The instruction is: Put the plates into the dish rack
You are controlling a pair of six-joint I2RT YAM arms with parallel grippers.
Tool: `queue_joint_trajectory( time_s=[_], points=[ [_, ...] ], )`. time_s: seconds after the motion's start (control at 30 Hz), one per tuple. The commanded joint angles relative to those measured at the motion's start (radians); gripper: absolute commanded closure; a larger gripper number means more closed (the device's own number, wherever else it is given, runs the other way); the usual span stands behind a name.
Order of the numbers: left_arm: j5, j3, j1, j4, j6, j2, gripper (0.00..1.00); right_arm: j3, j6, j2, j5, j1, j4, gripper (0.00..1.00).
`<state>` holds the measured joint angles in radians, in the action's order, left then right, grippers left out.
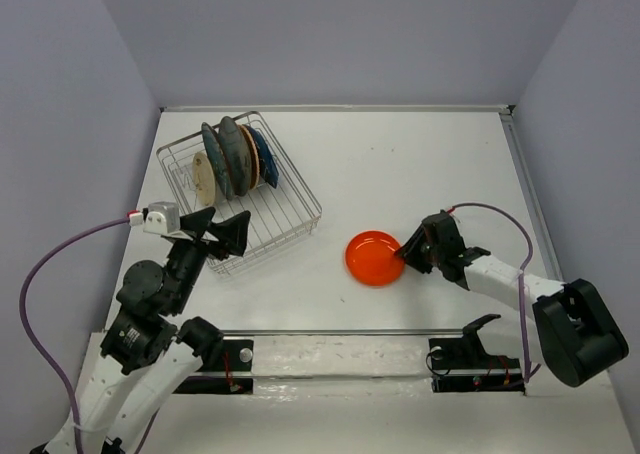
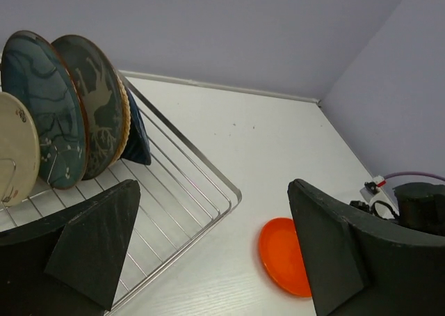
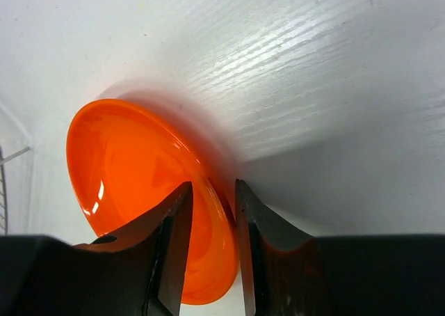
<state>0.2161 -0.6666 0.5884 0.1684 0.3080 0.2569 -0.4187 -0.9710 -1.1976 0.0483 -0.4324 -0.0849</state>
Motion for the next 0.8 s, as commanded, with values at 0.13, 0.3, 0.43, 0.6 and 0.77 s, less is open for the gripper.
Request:
queue_joint_trajectory(
  time_s=[0.13, 0.3, 0.43, 0.6, 0.77],
  points=[
    [-0.151, -0.011, -0.013, -0.046, 0.019, 0.186, 0.01, 0.087, 0.071, 0.087, -0.033, 0.003, 0.054, 0.49],
    [-0.383, -0.025, -0.012, -0.117, 0.071, 0.312, 0.01, 0.077, 0.127, 0.153, -0.055, 0.003, 0.021, 0.43],
    [-0.535, 0.030, -0.004, -0.262, 0.185, 0.378, 0.01, 0.025, 0.158, 0.263, 0.070, 0.003, -0.085, 0.25],
    [-0.425, 0.056, 0.129, -0.380, 0.264, 0.464, 0.01, -0.077, 0.210, 0.443, 0.189, 0.003, -0.208, 0.22],
    [-0.097, 0.001, 0.413, -0.409, 0.241, 0.668, 0.01, -0.239, 0.268, 0.575, 0.280, 0.003, -0.334, 0.25]
  ],
)
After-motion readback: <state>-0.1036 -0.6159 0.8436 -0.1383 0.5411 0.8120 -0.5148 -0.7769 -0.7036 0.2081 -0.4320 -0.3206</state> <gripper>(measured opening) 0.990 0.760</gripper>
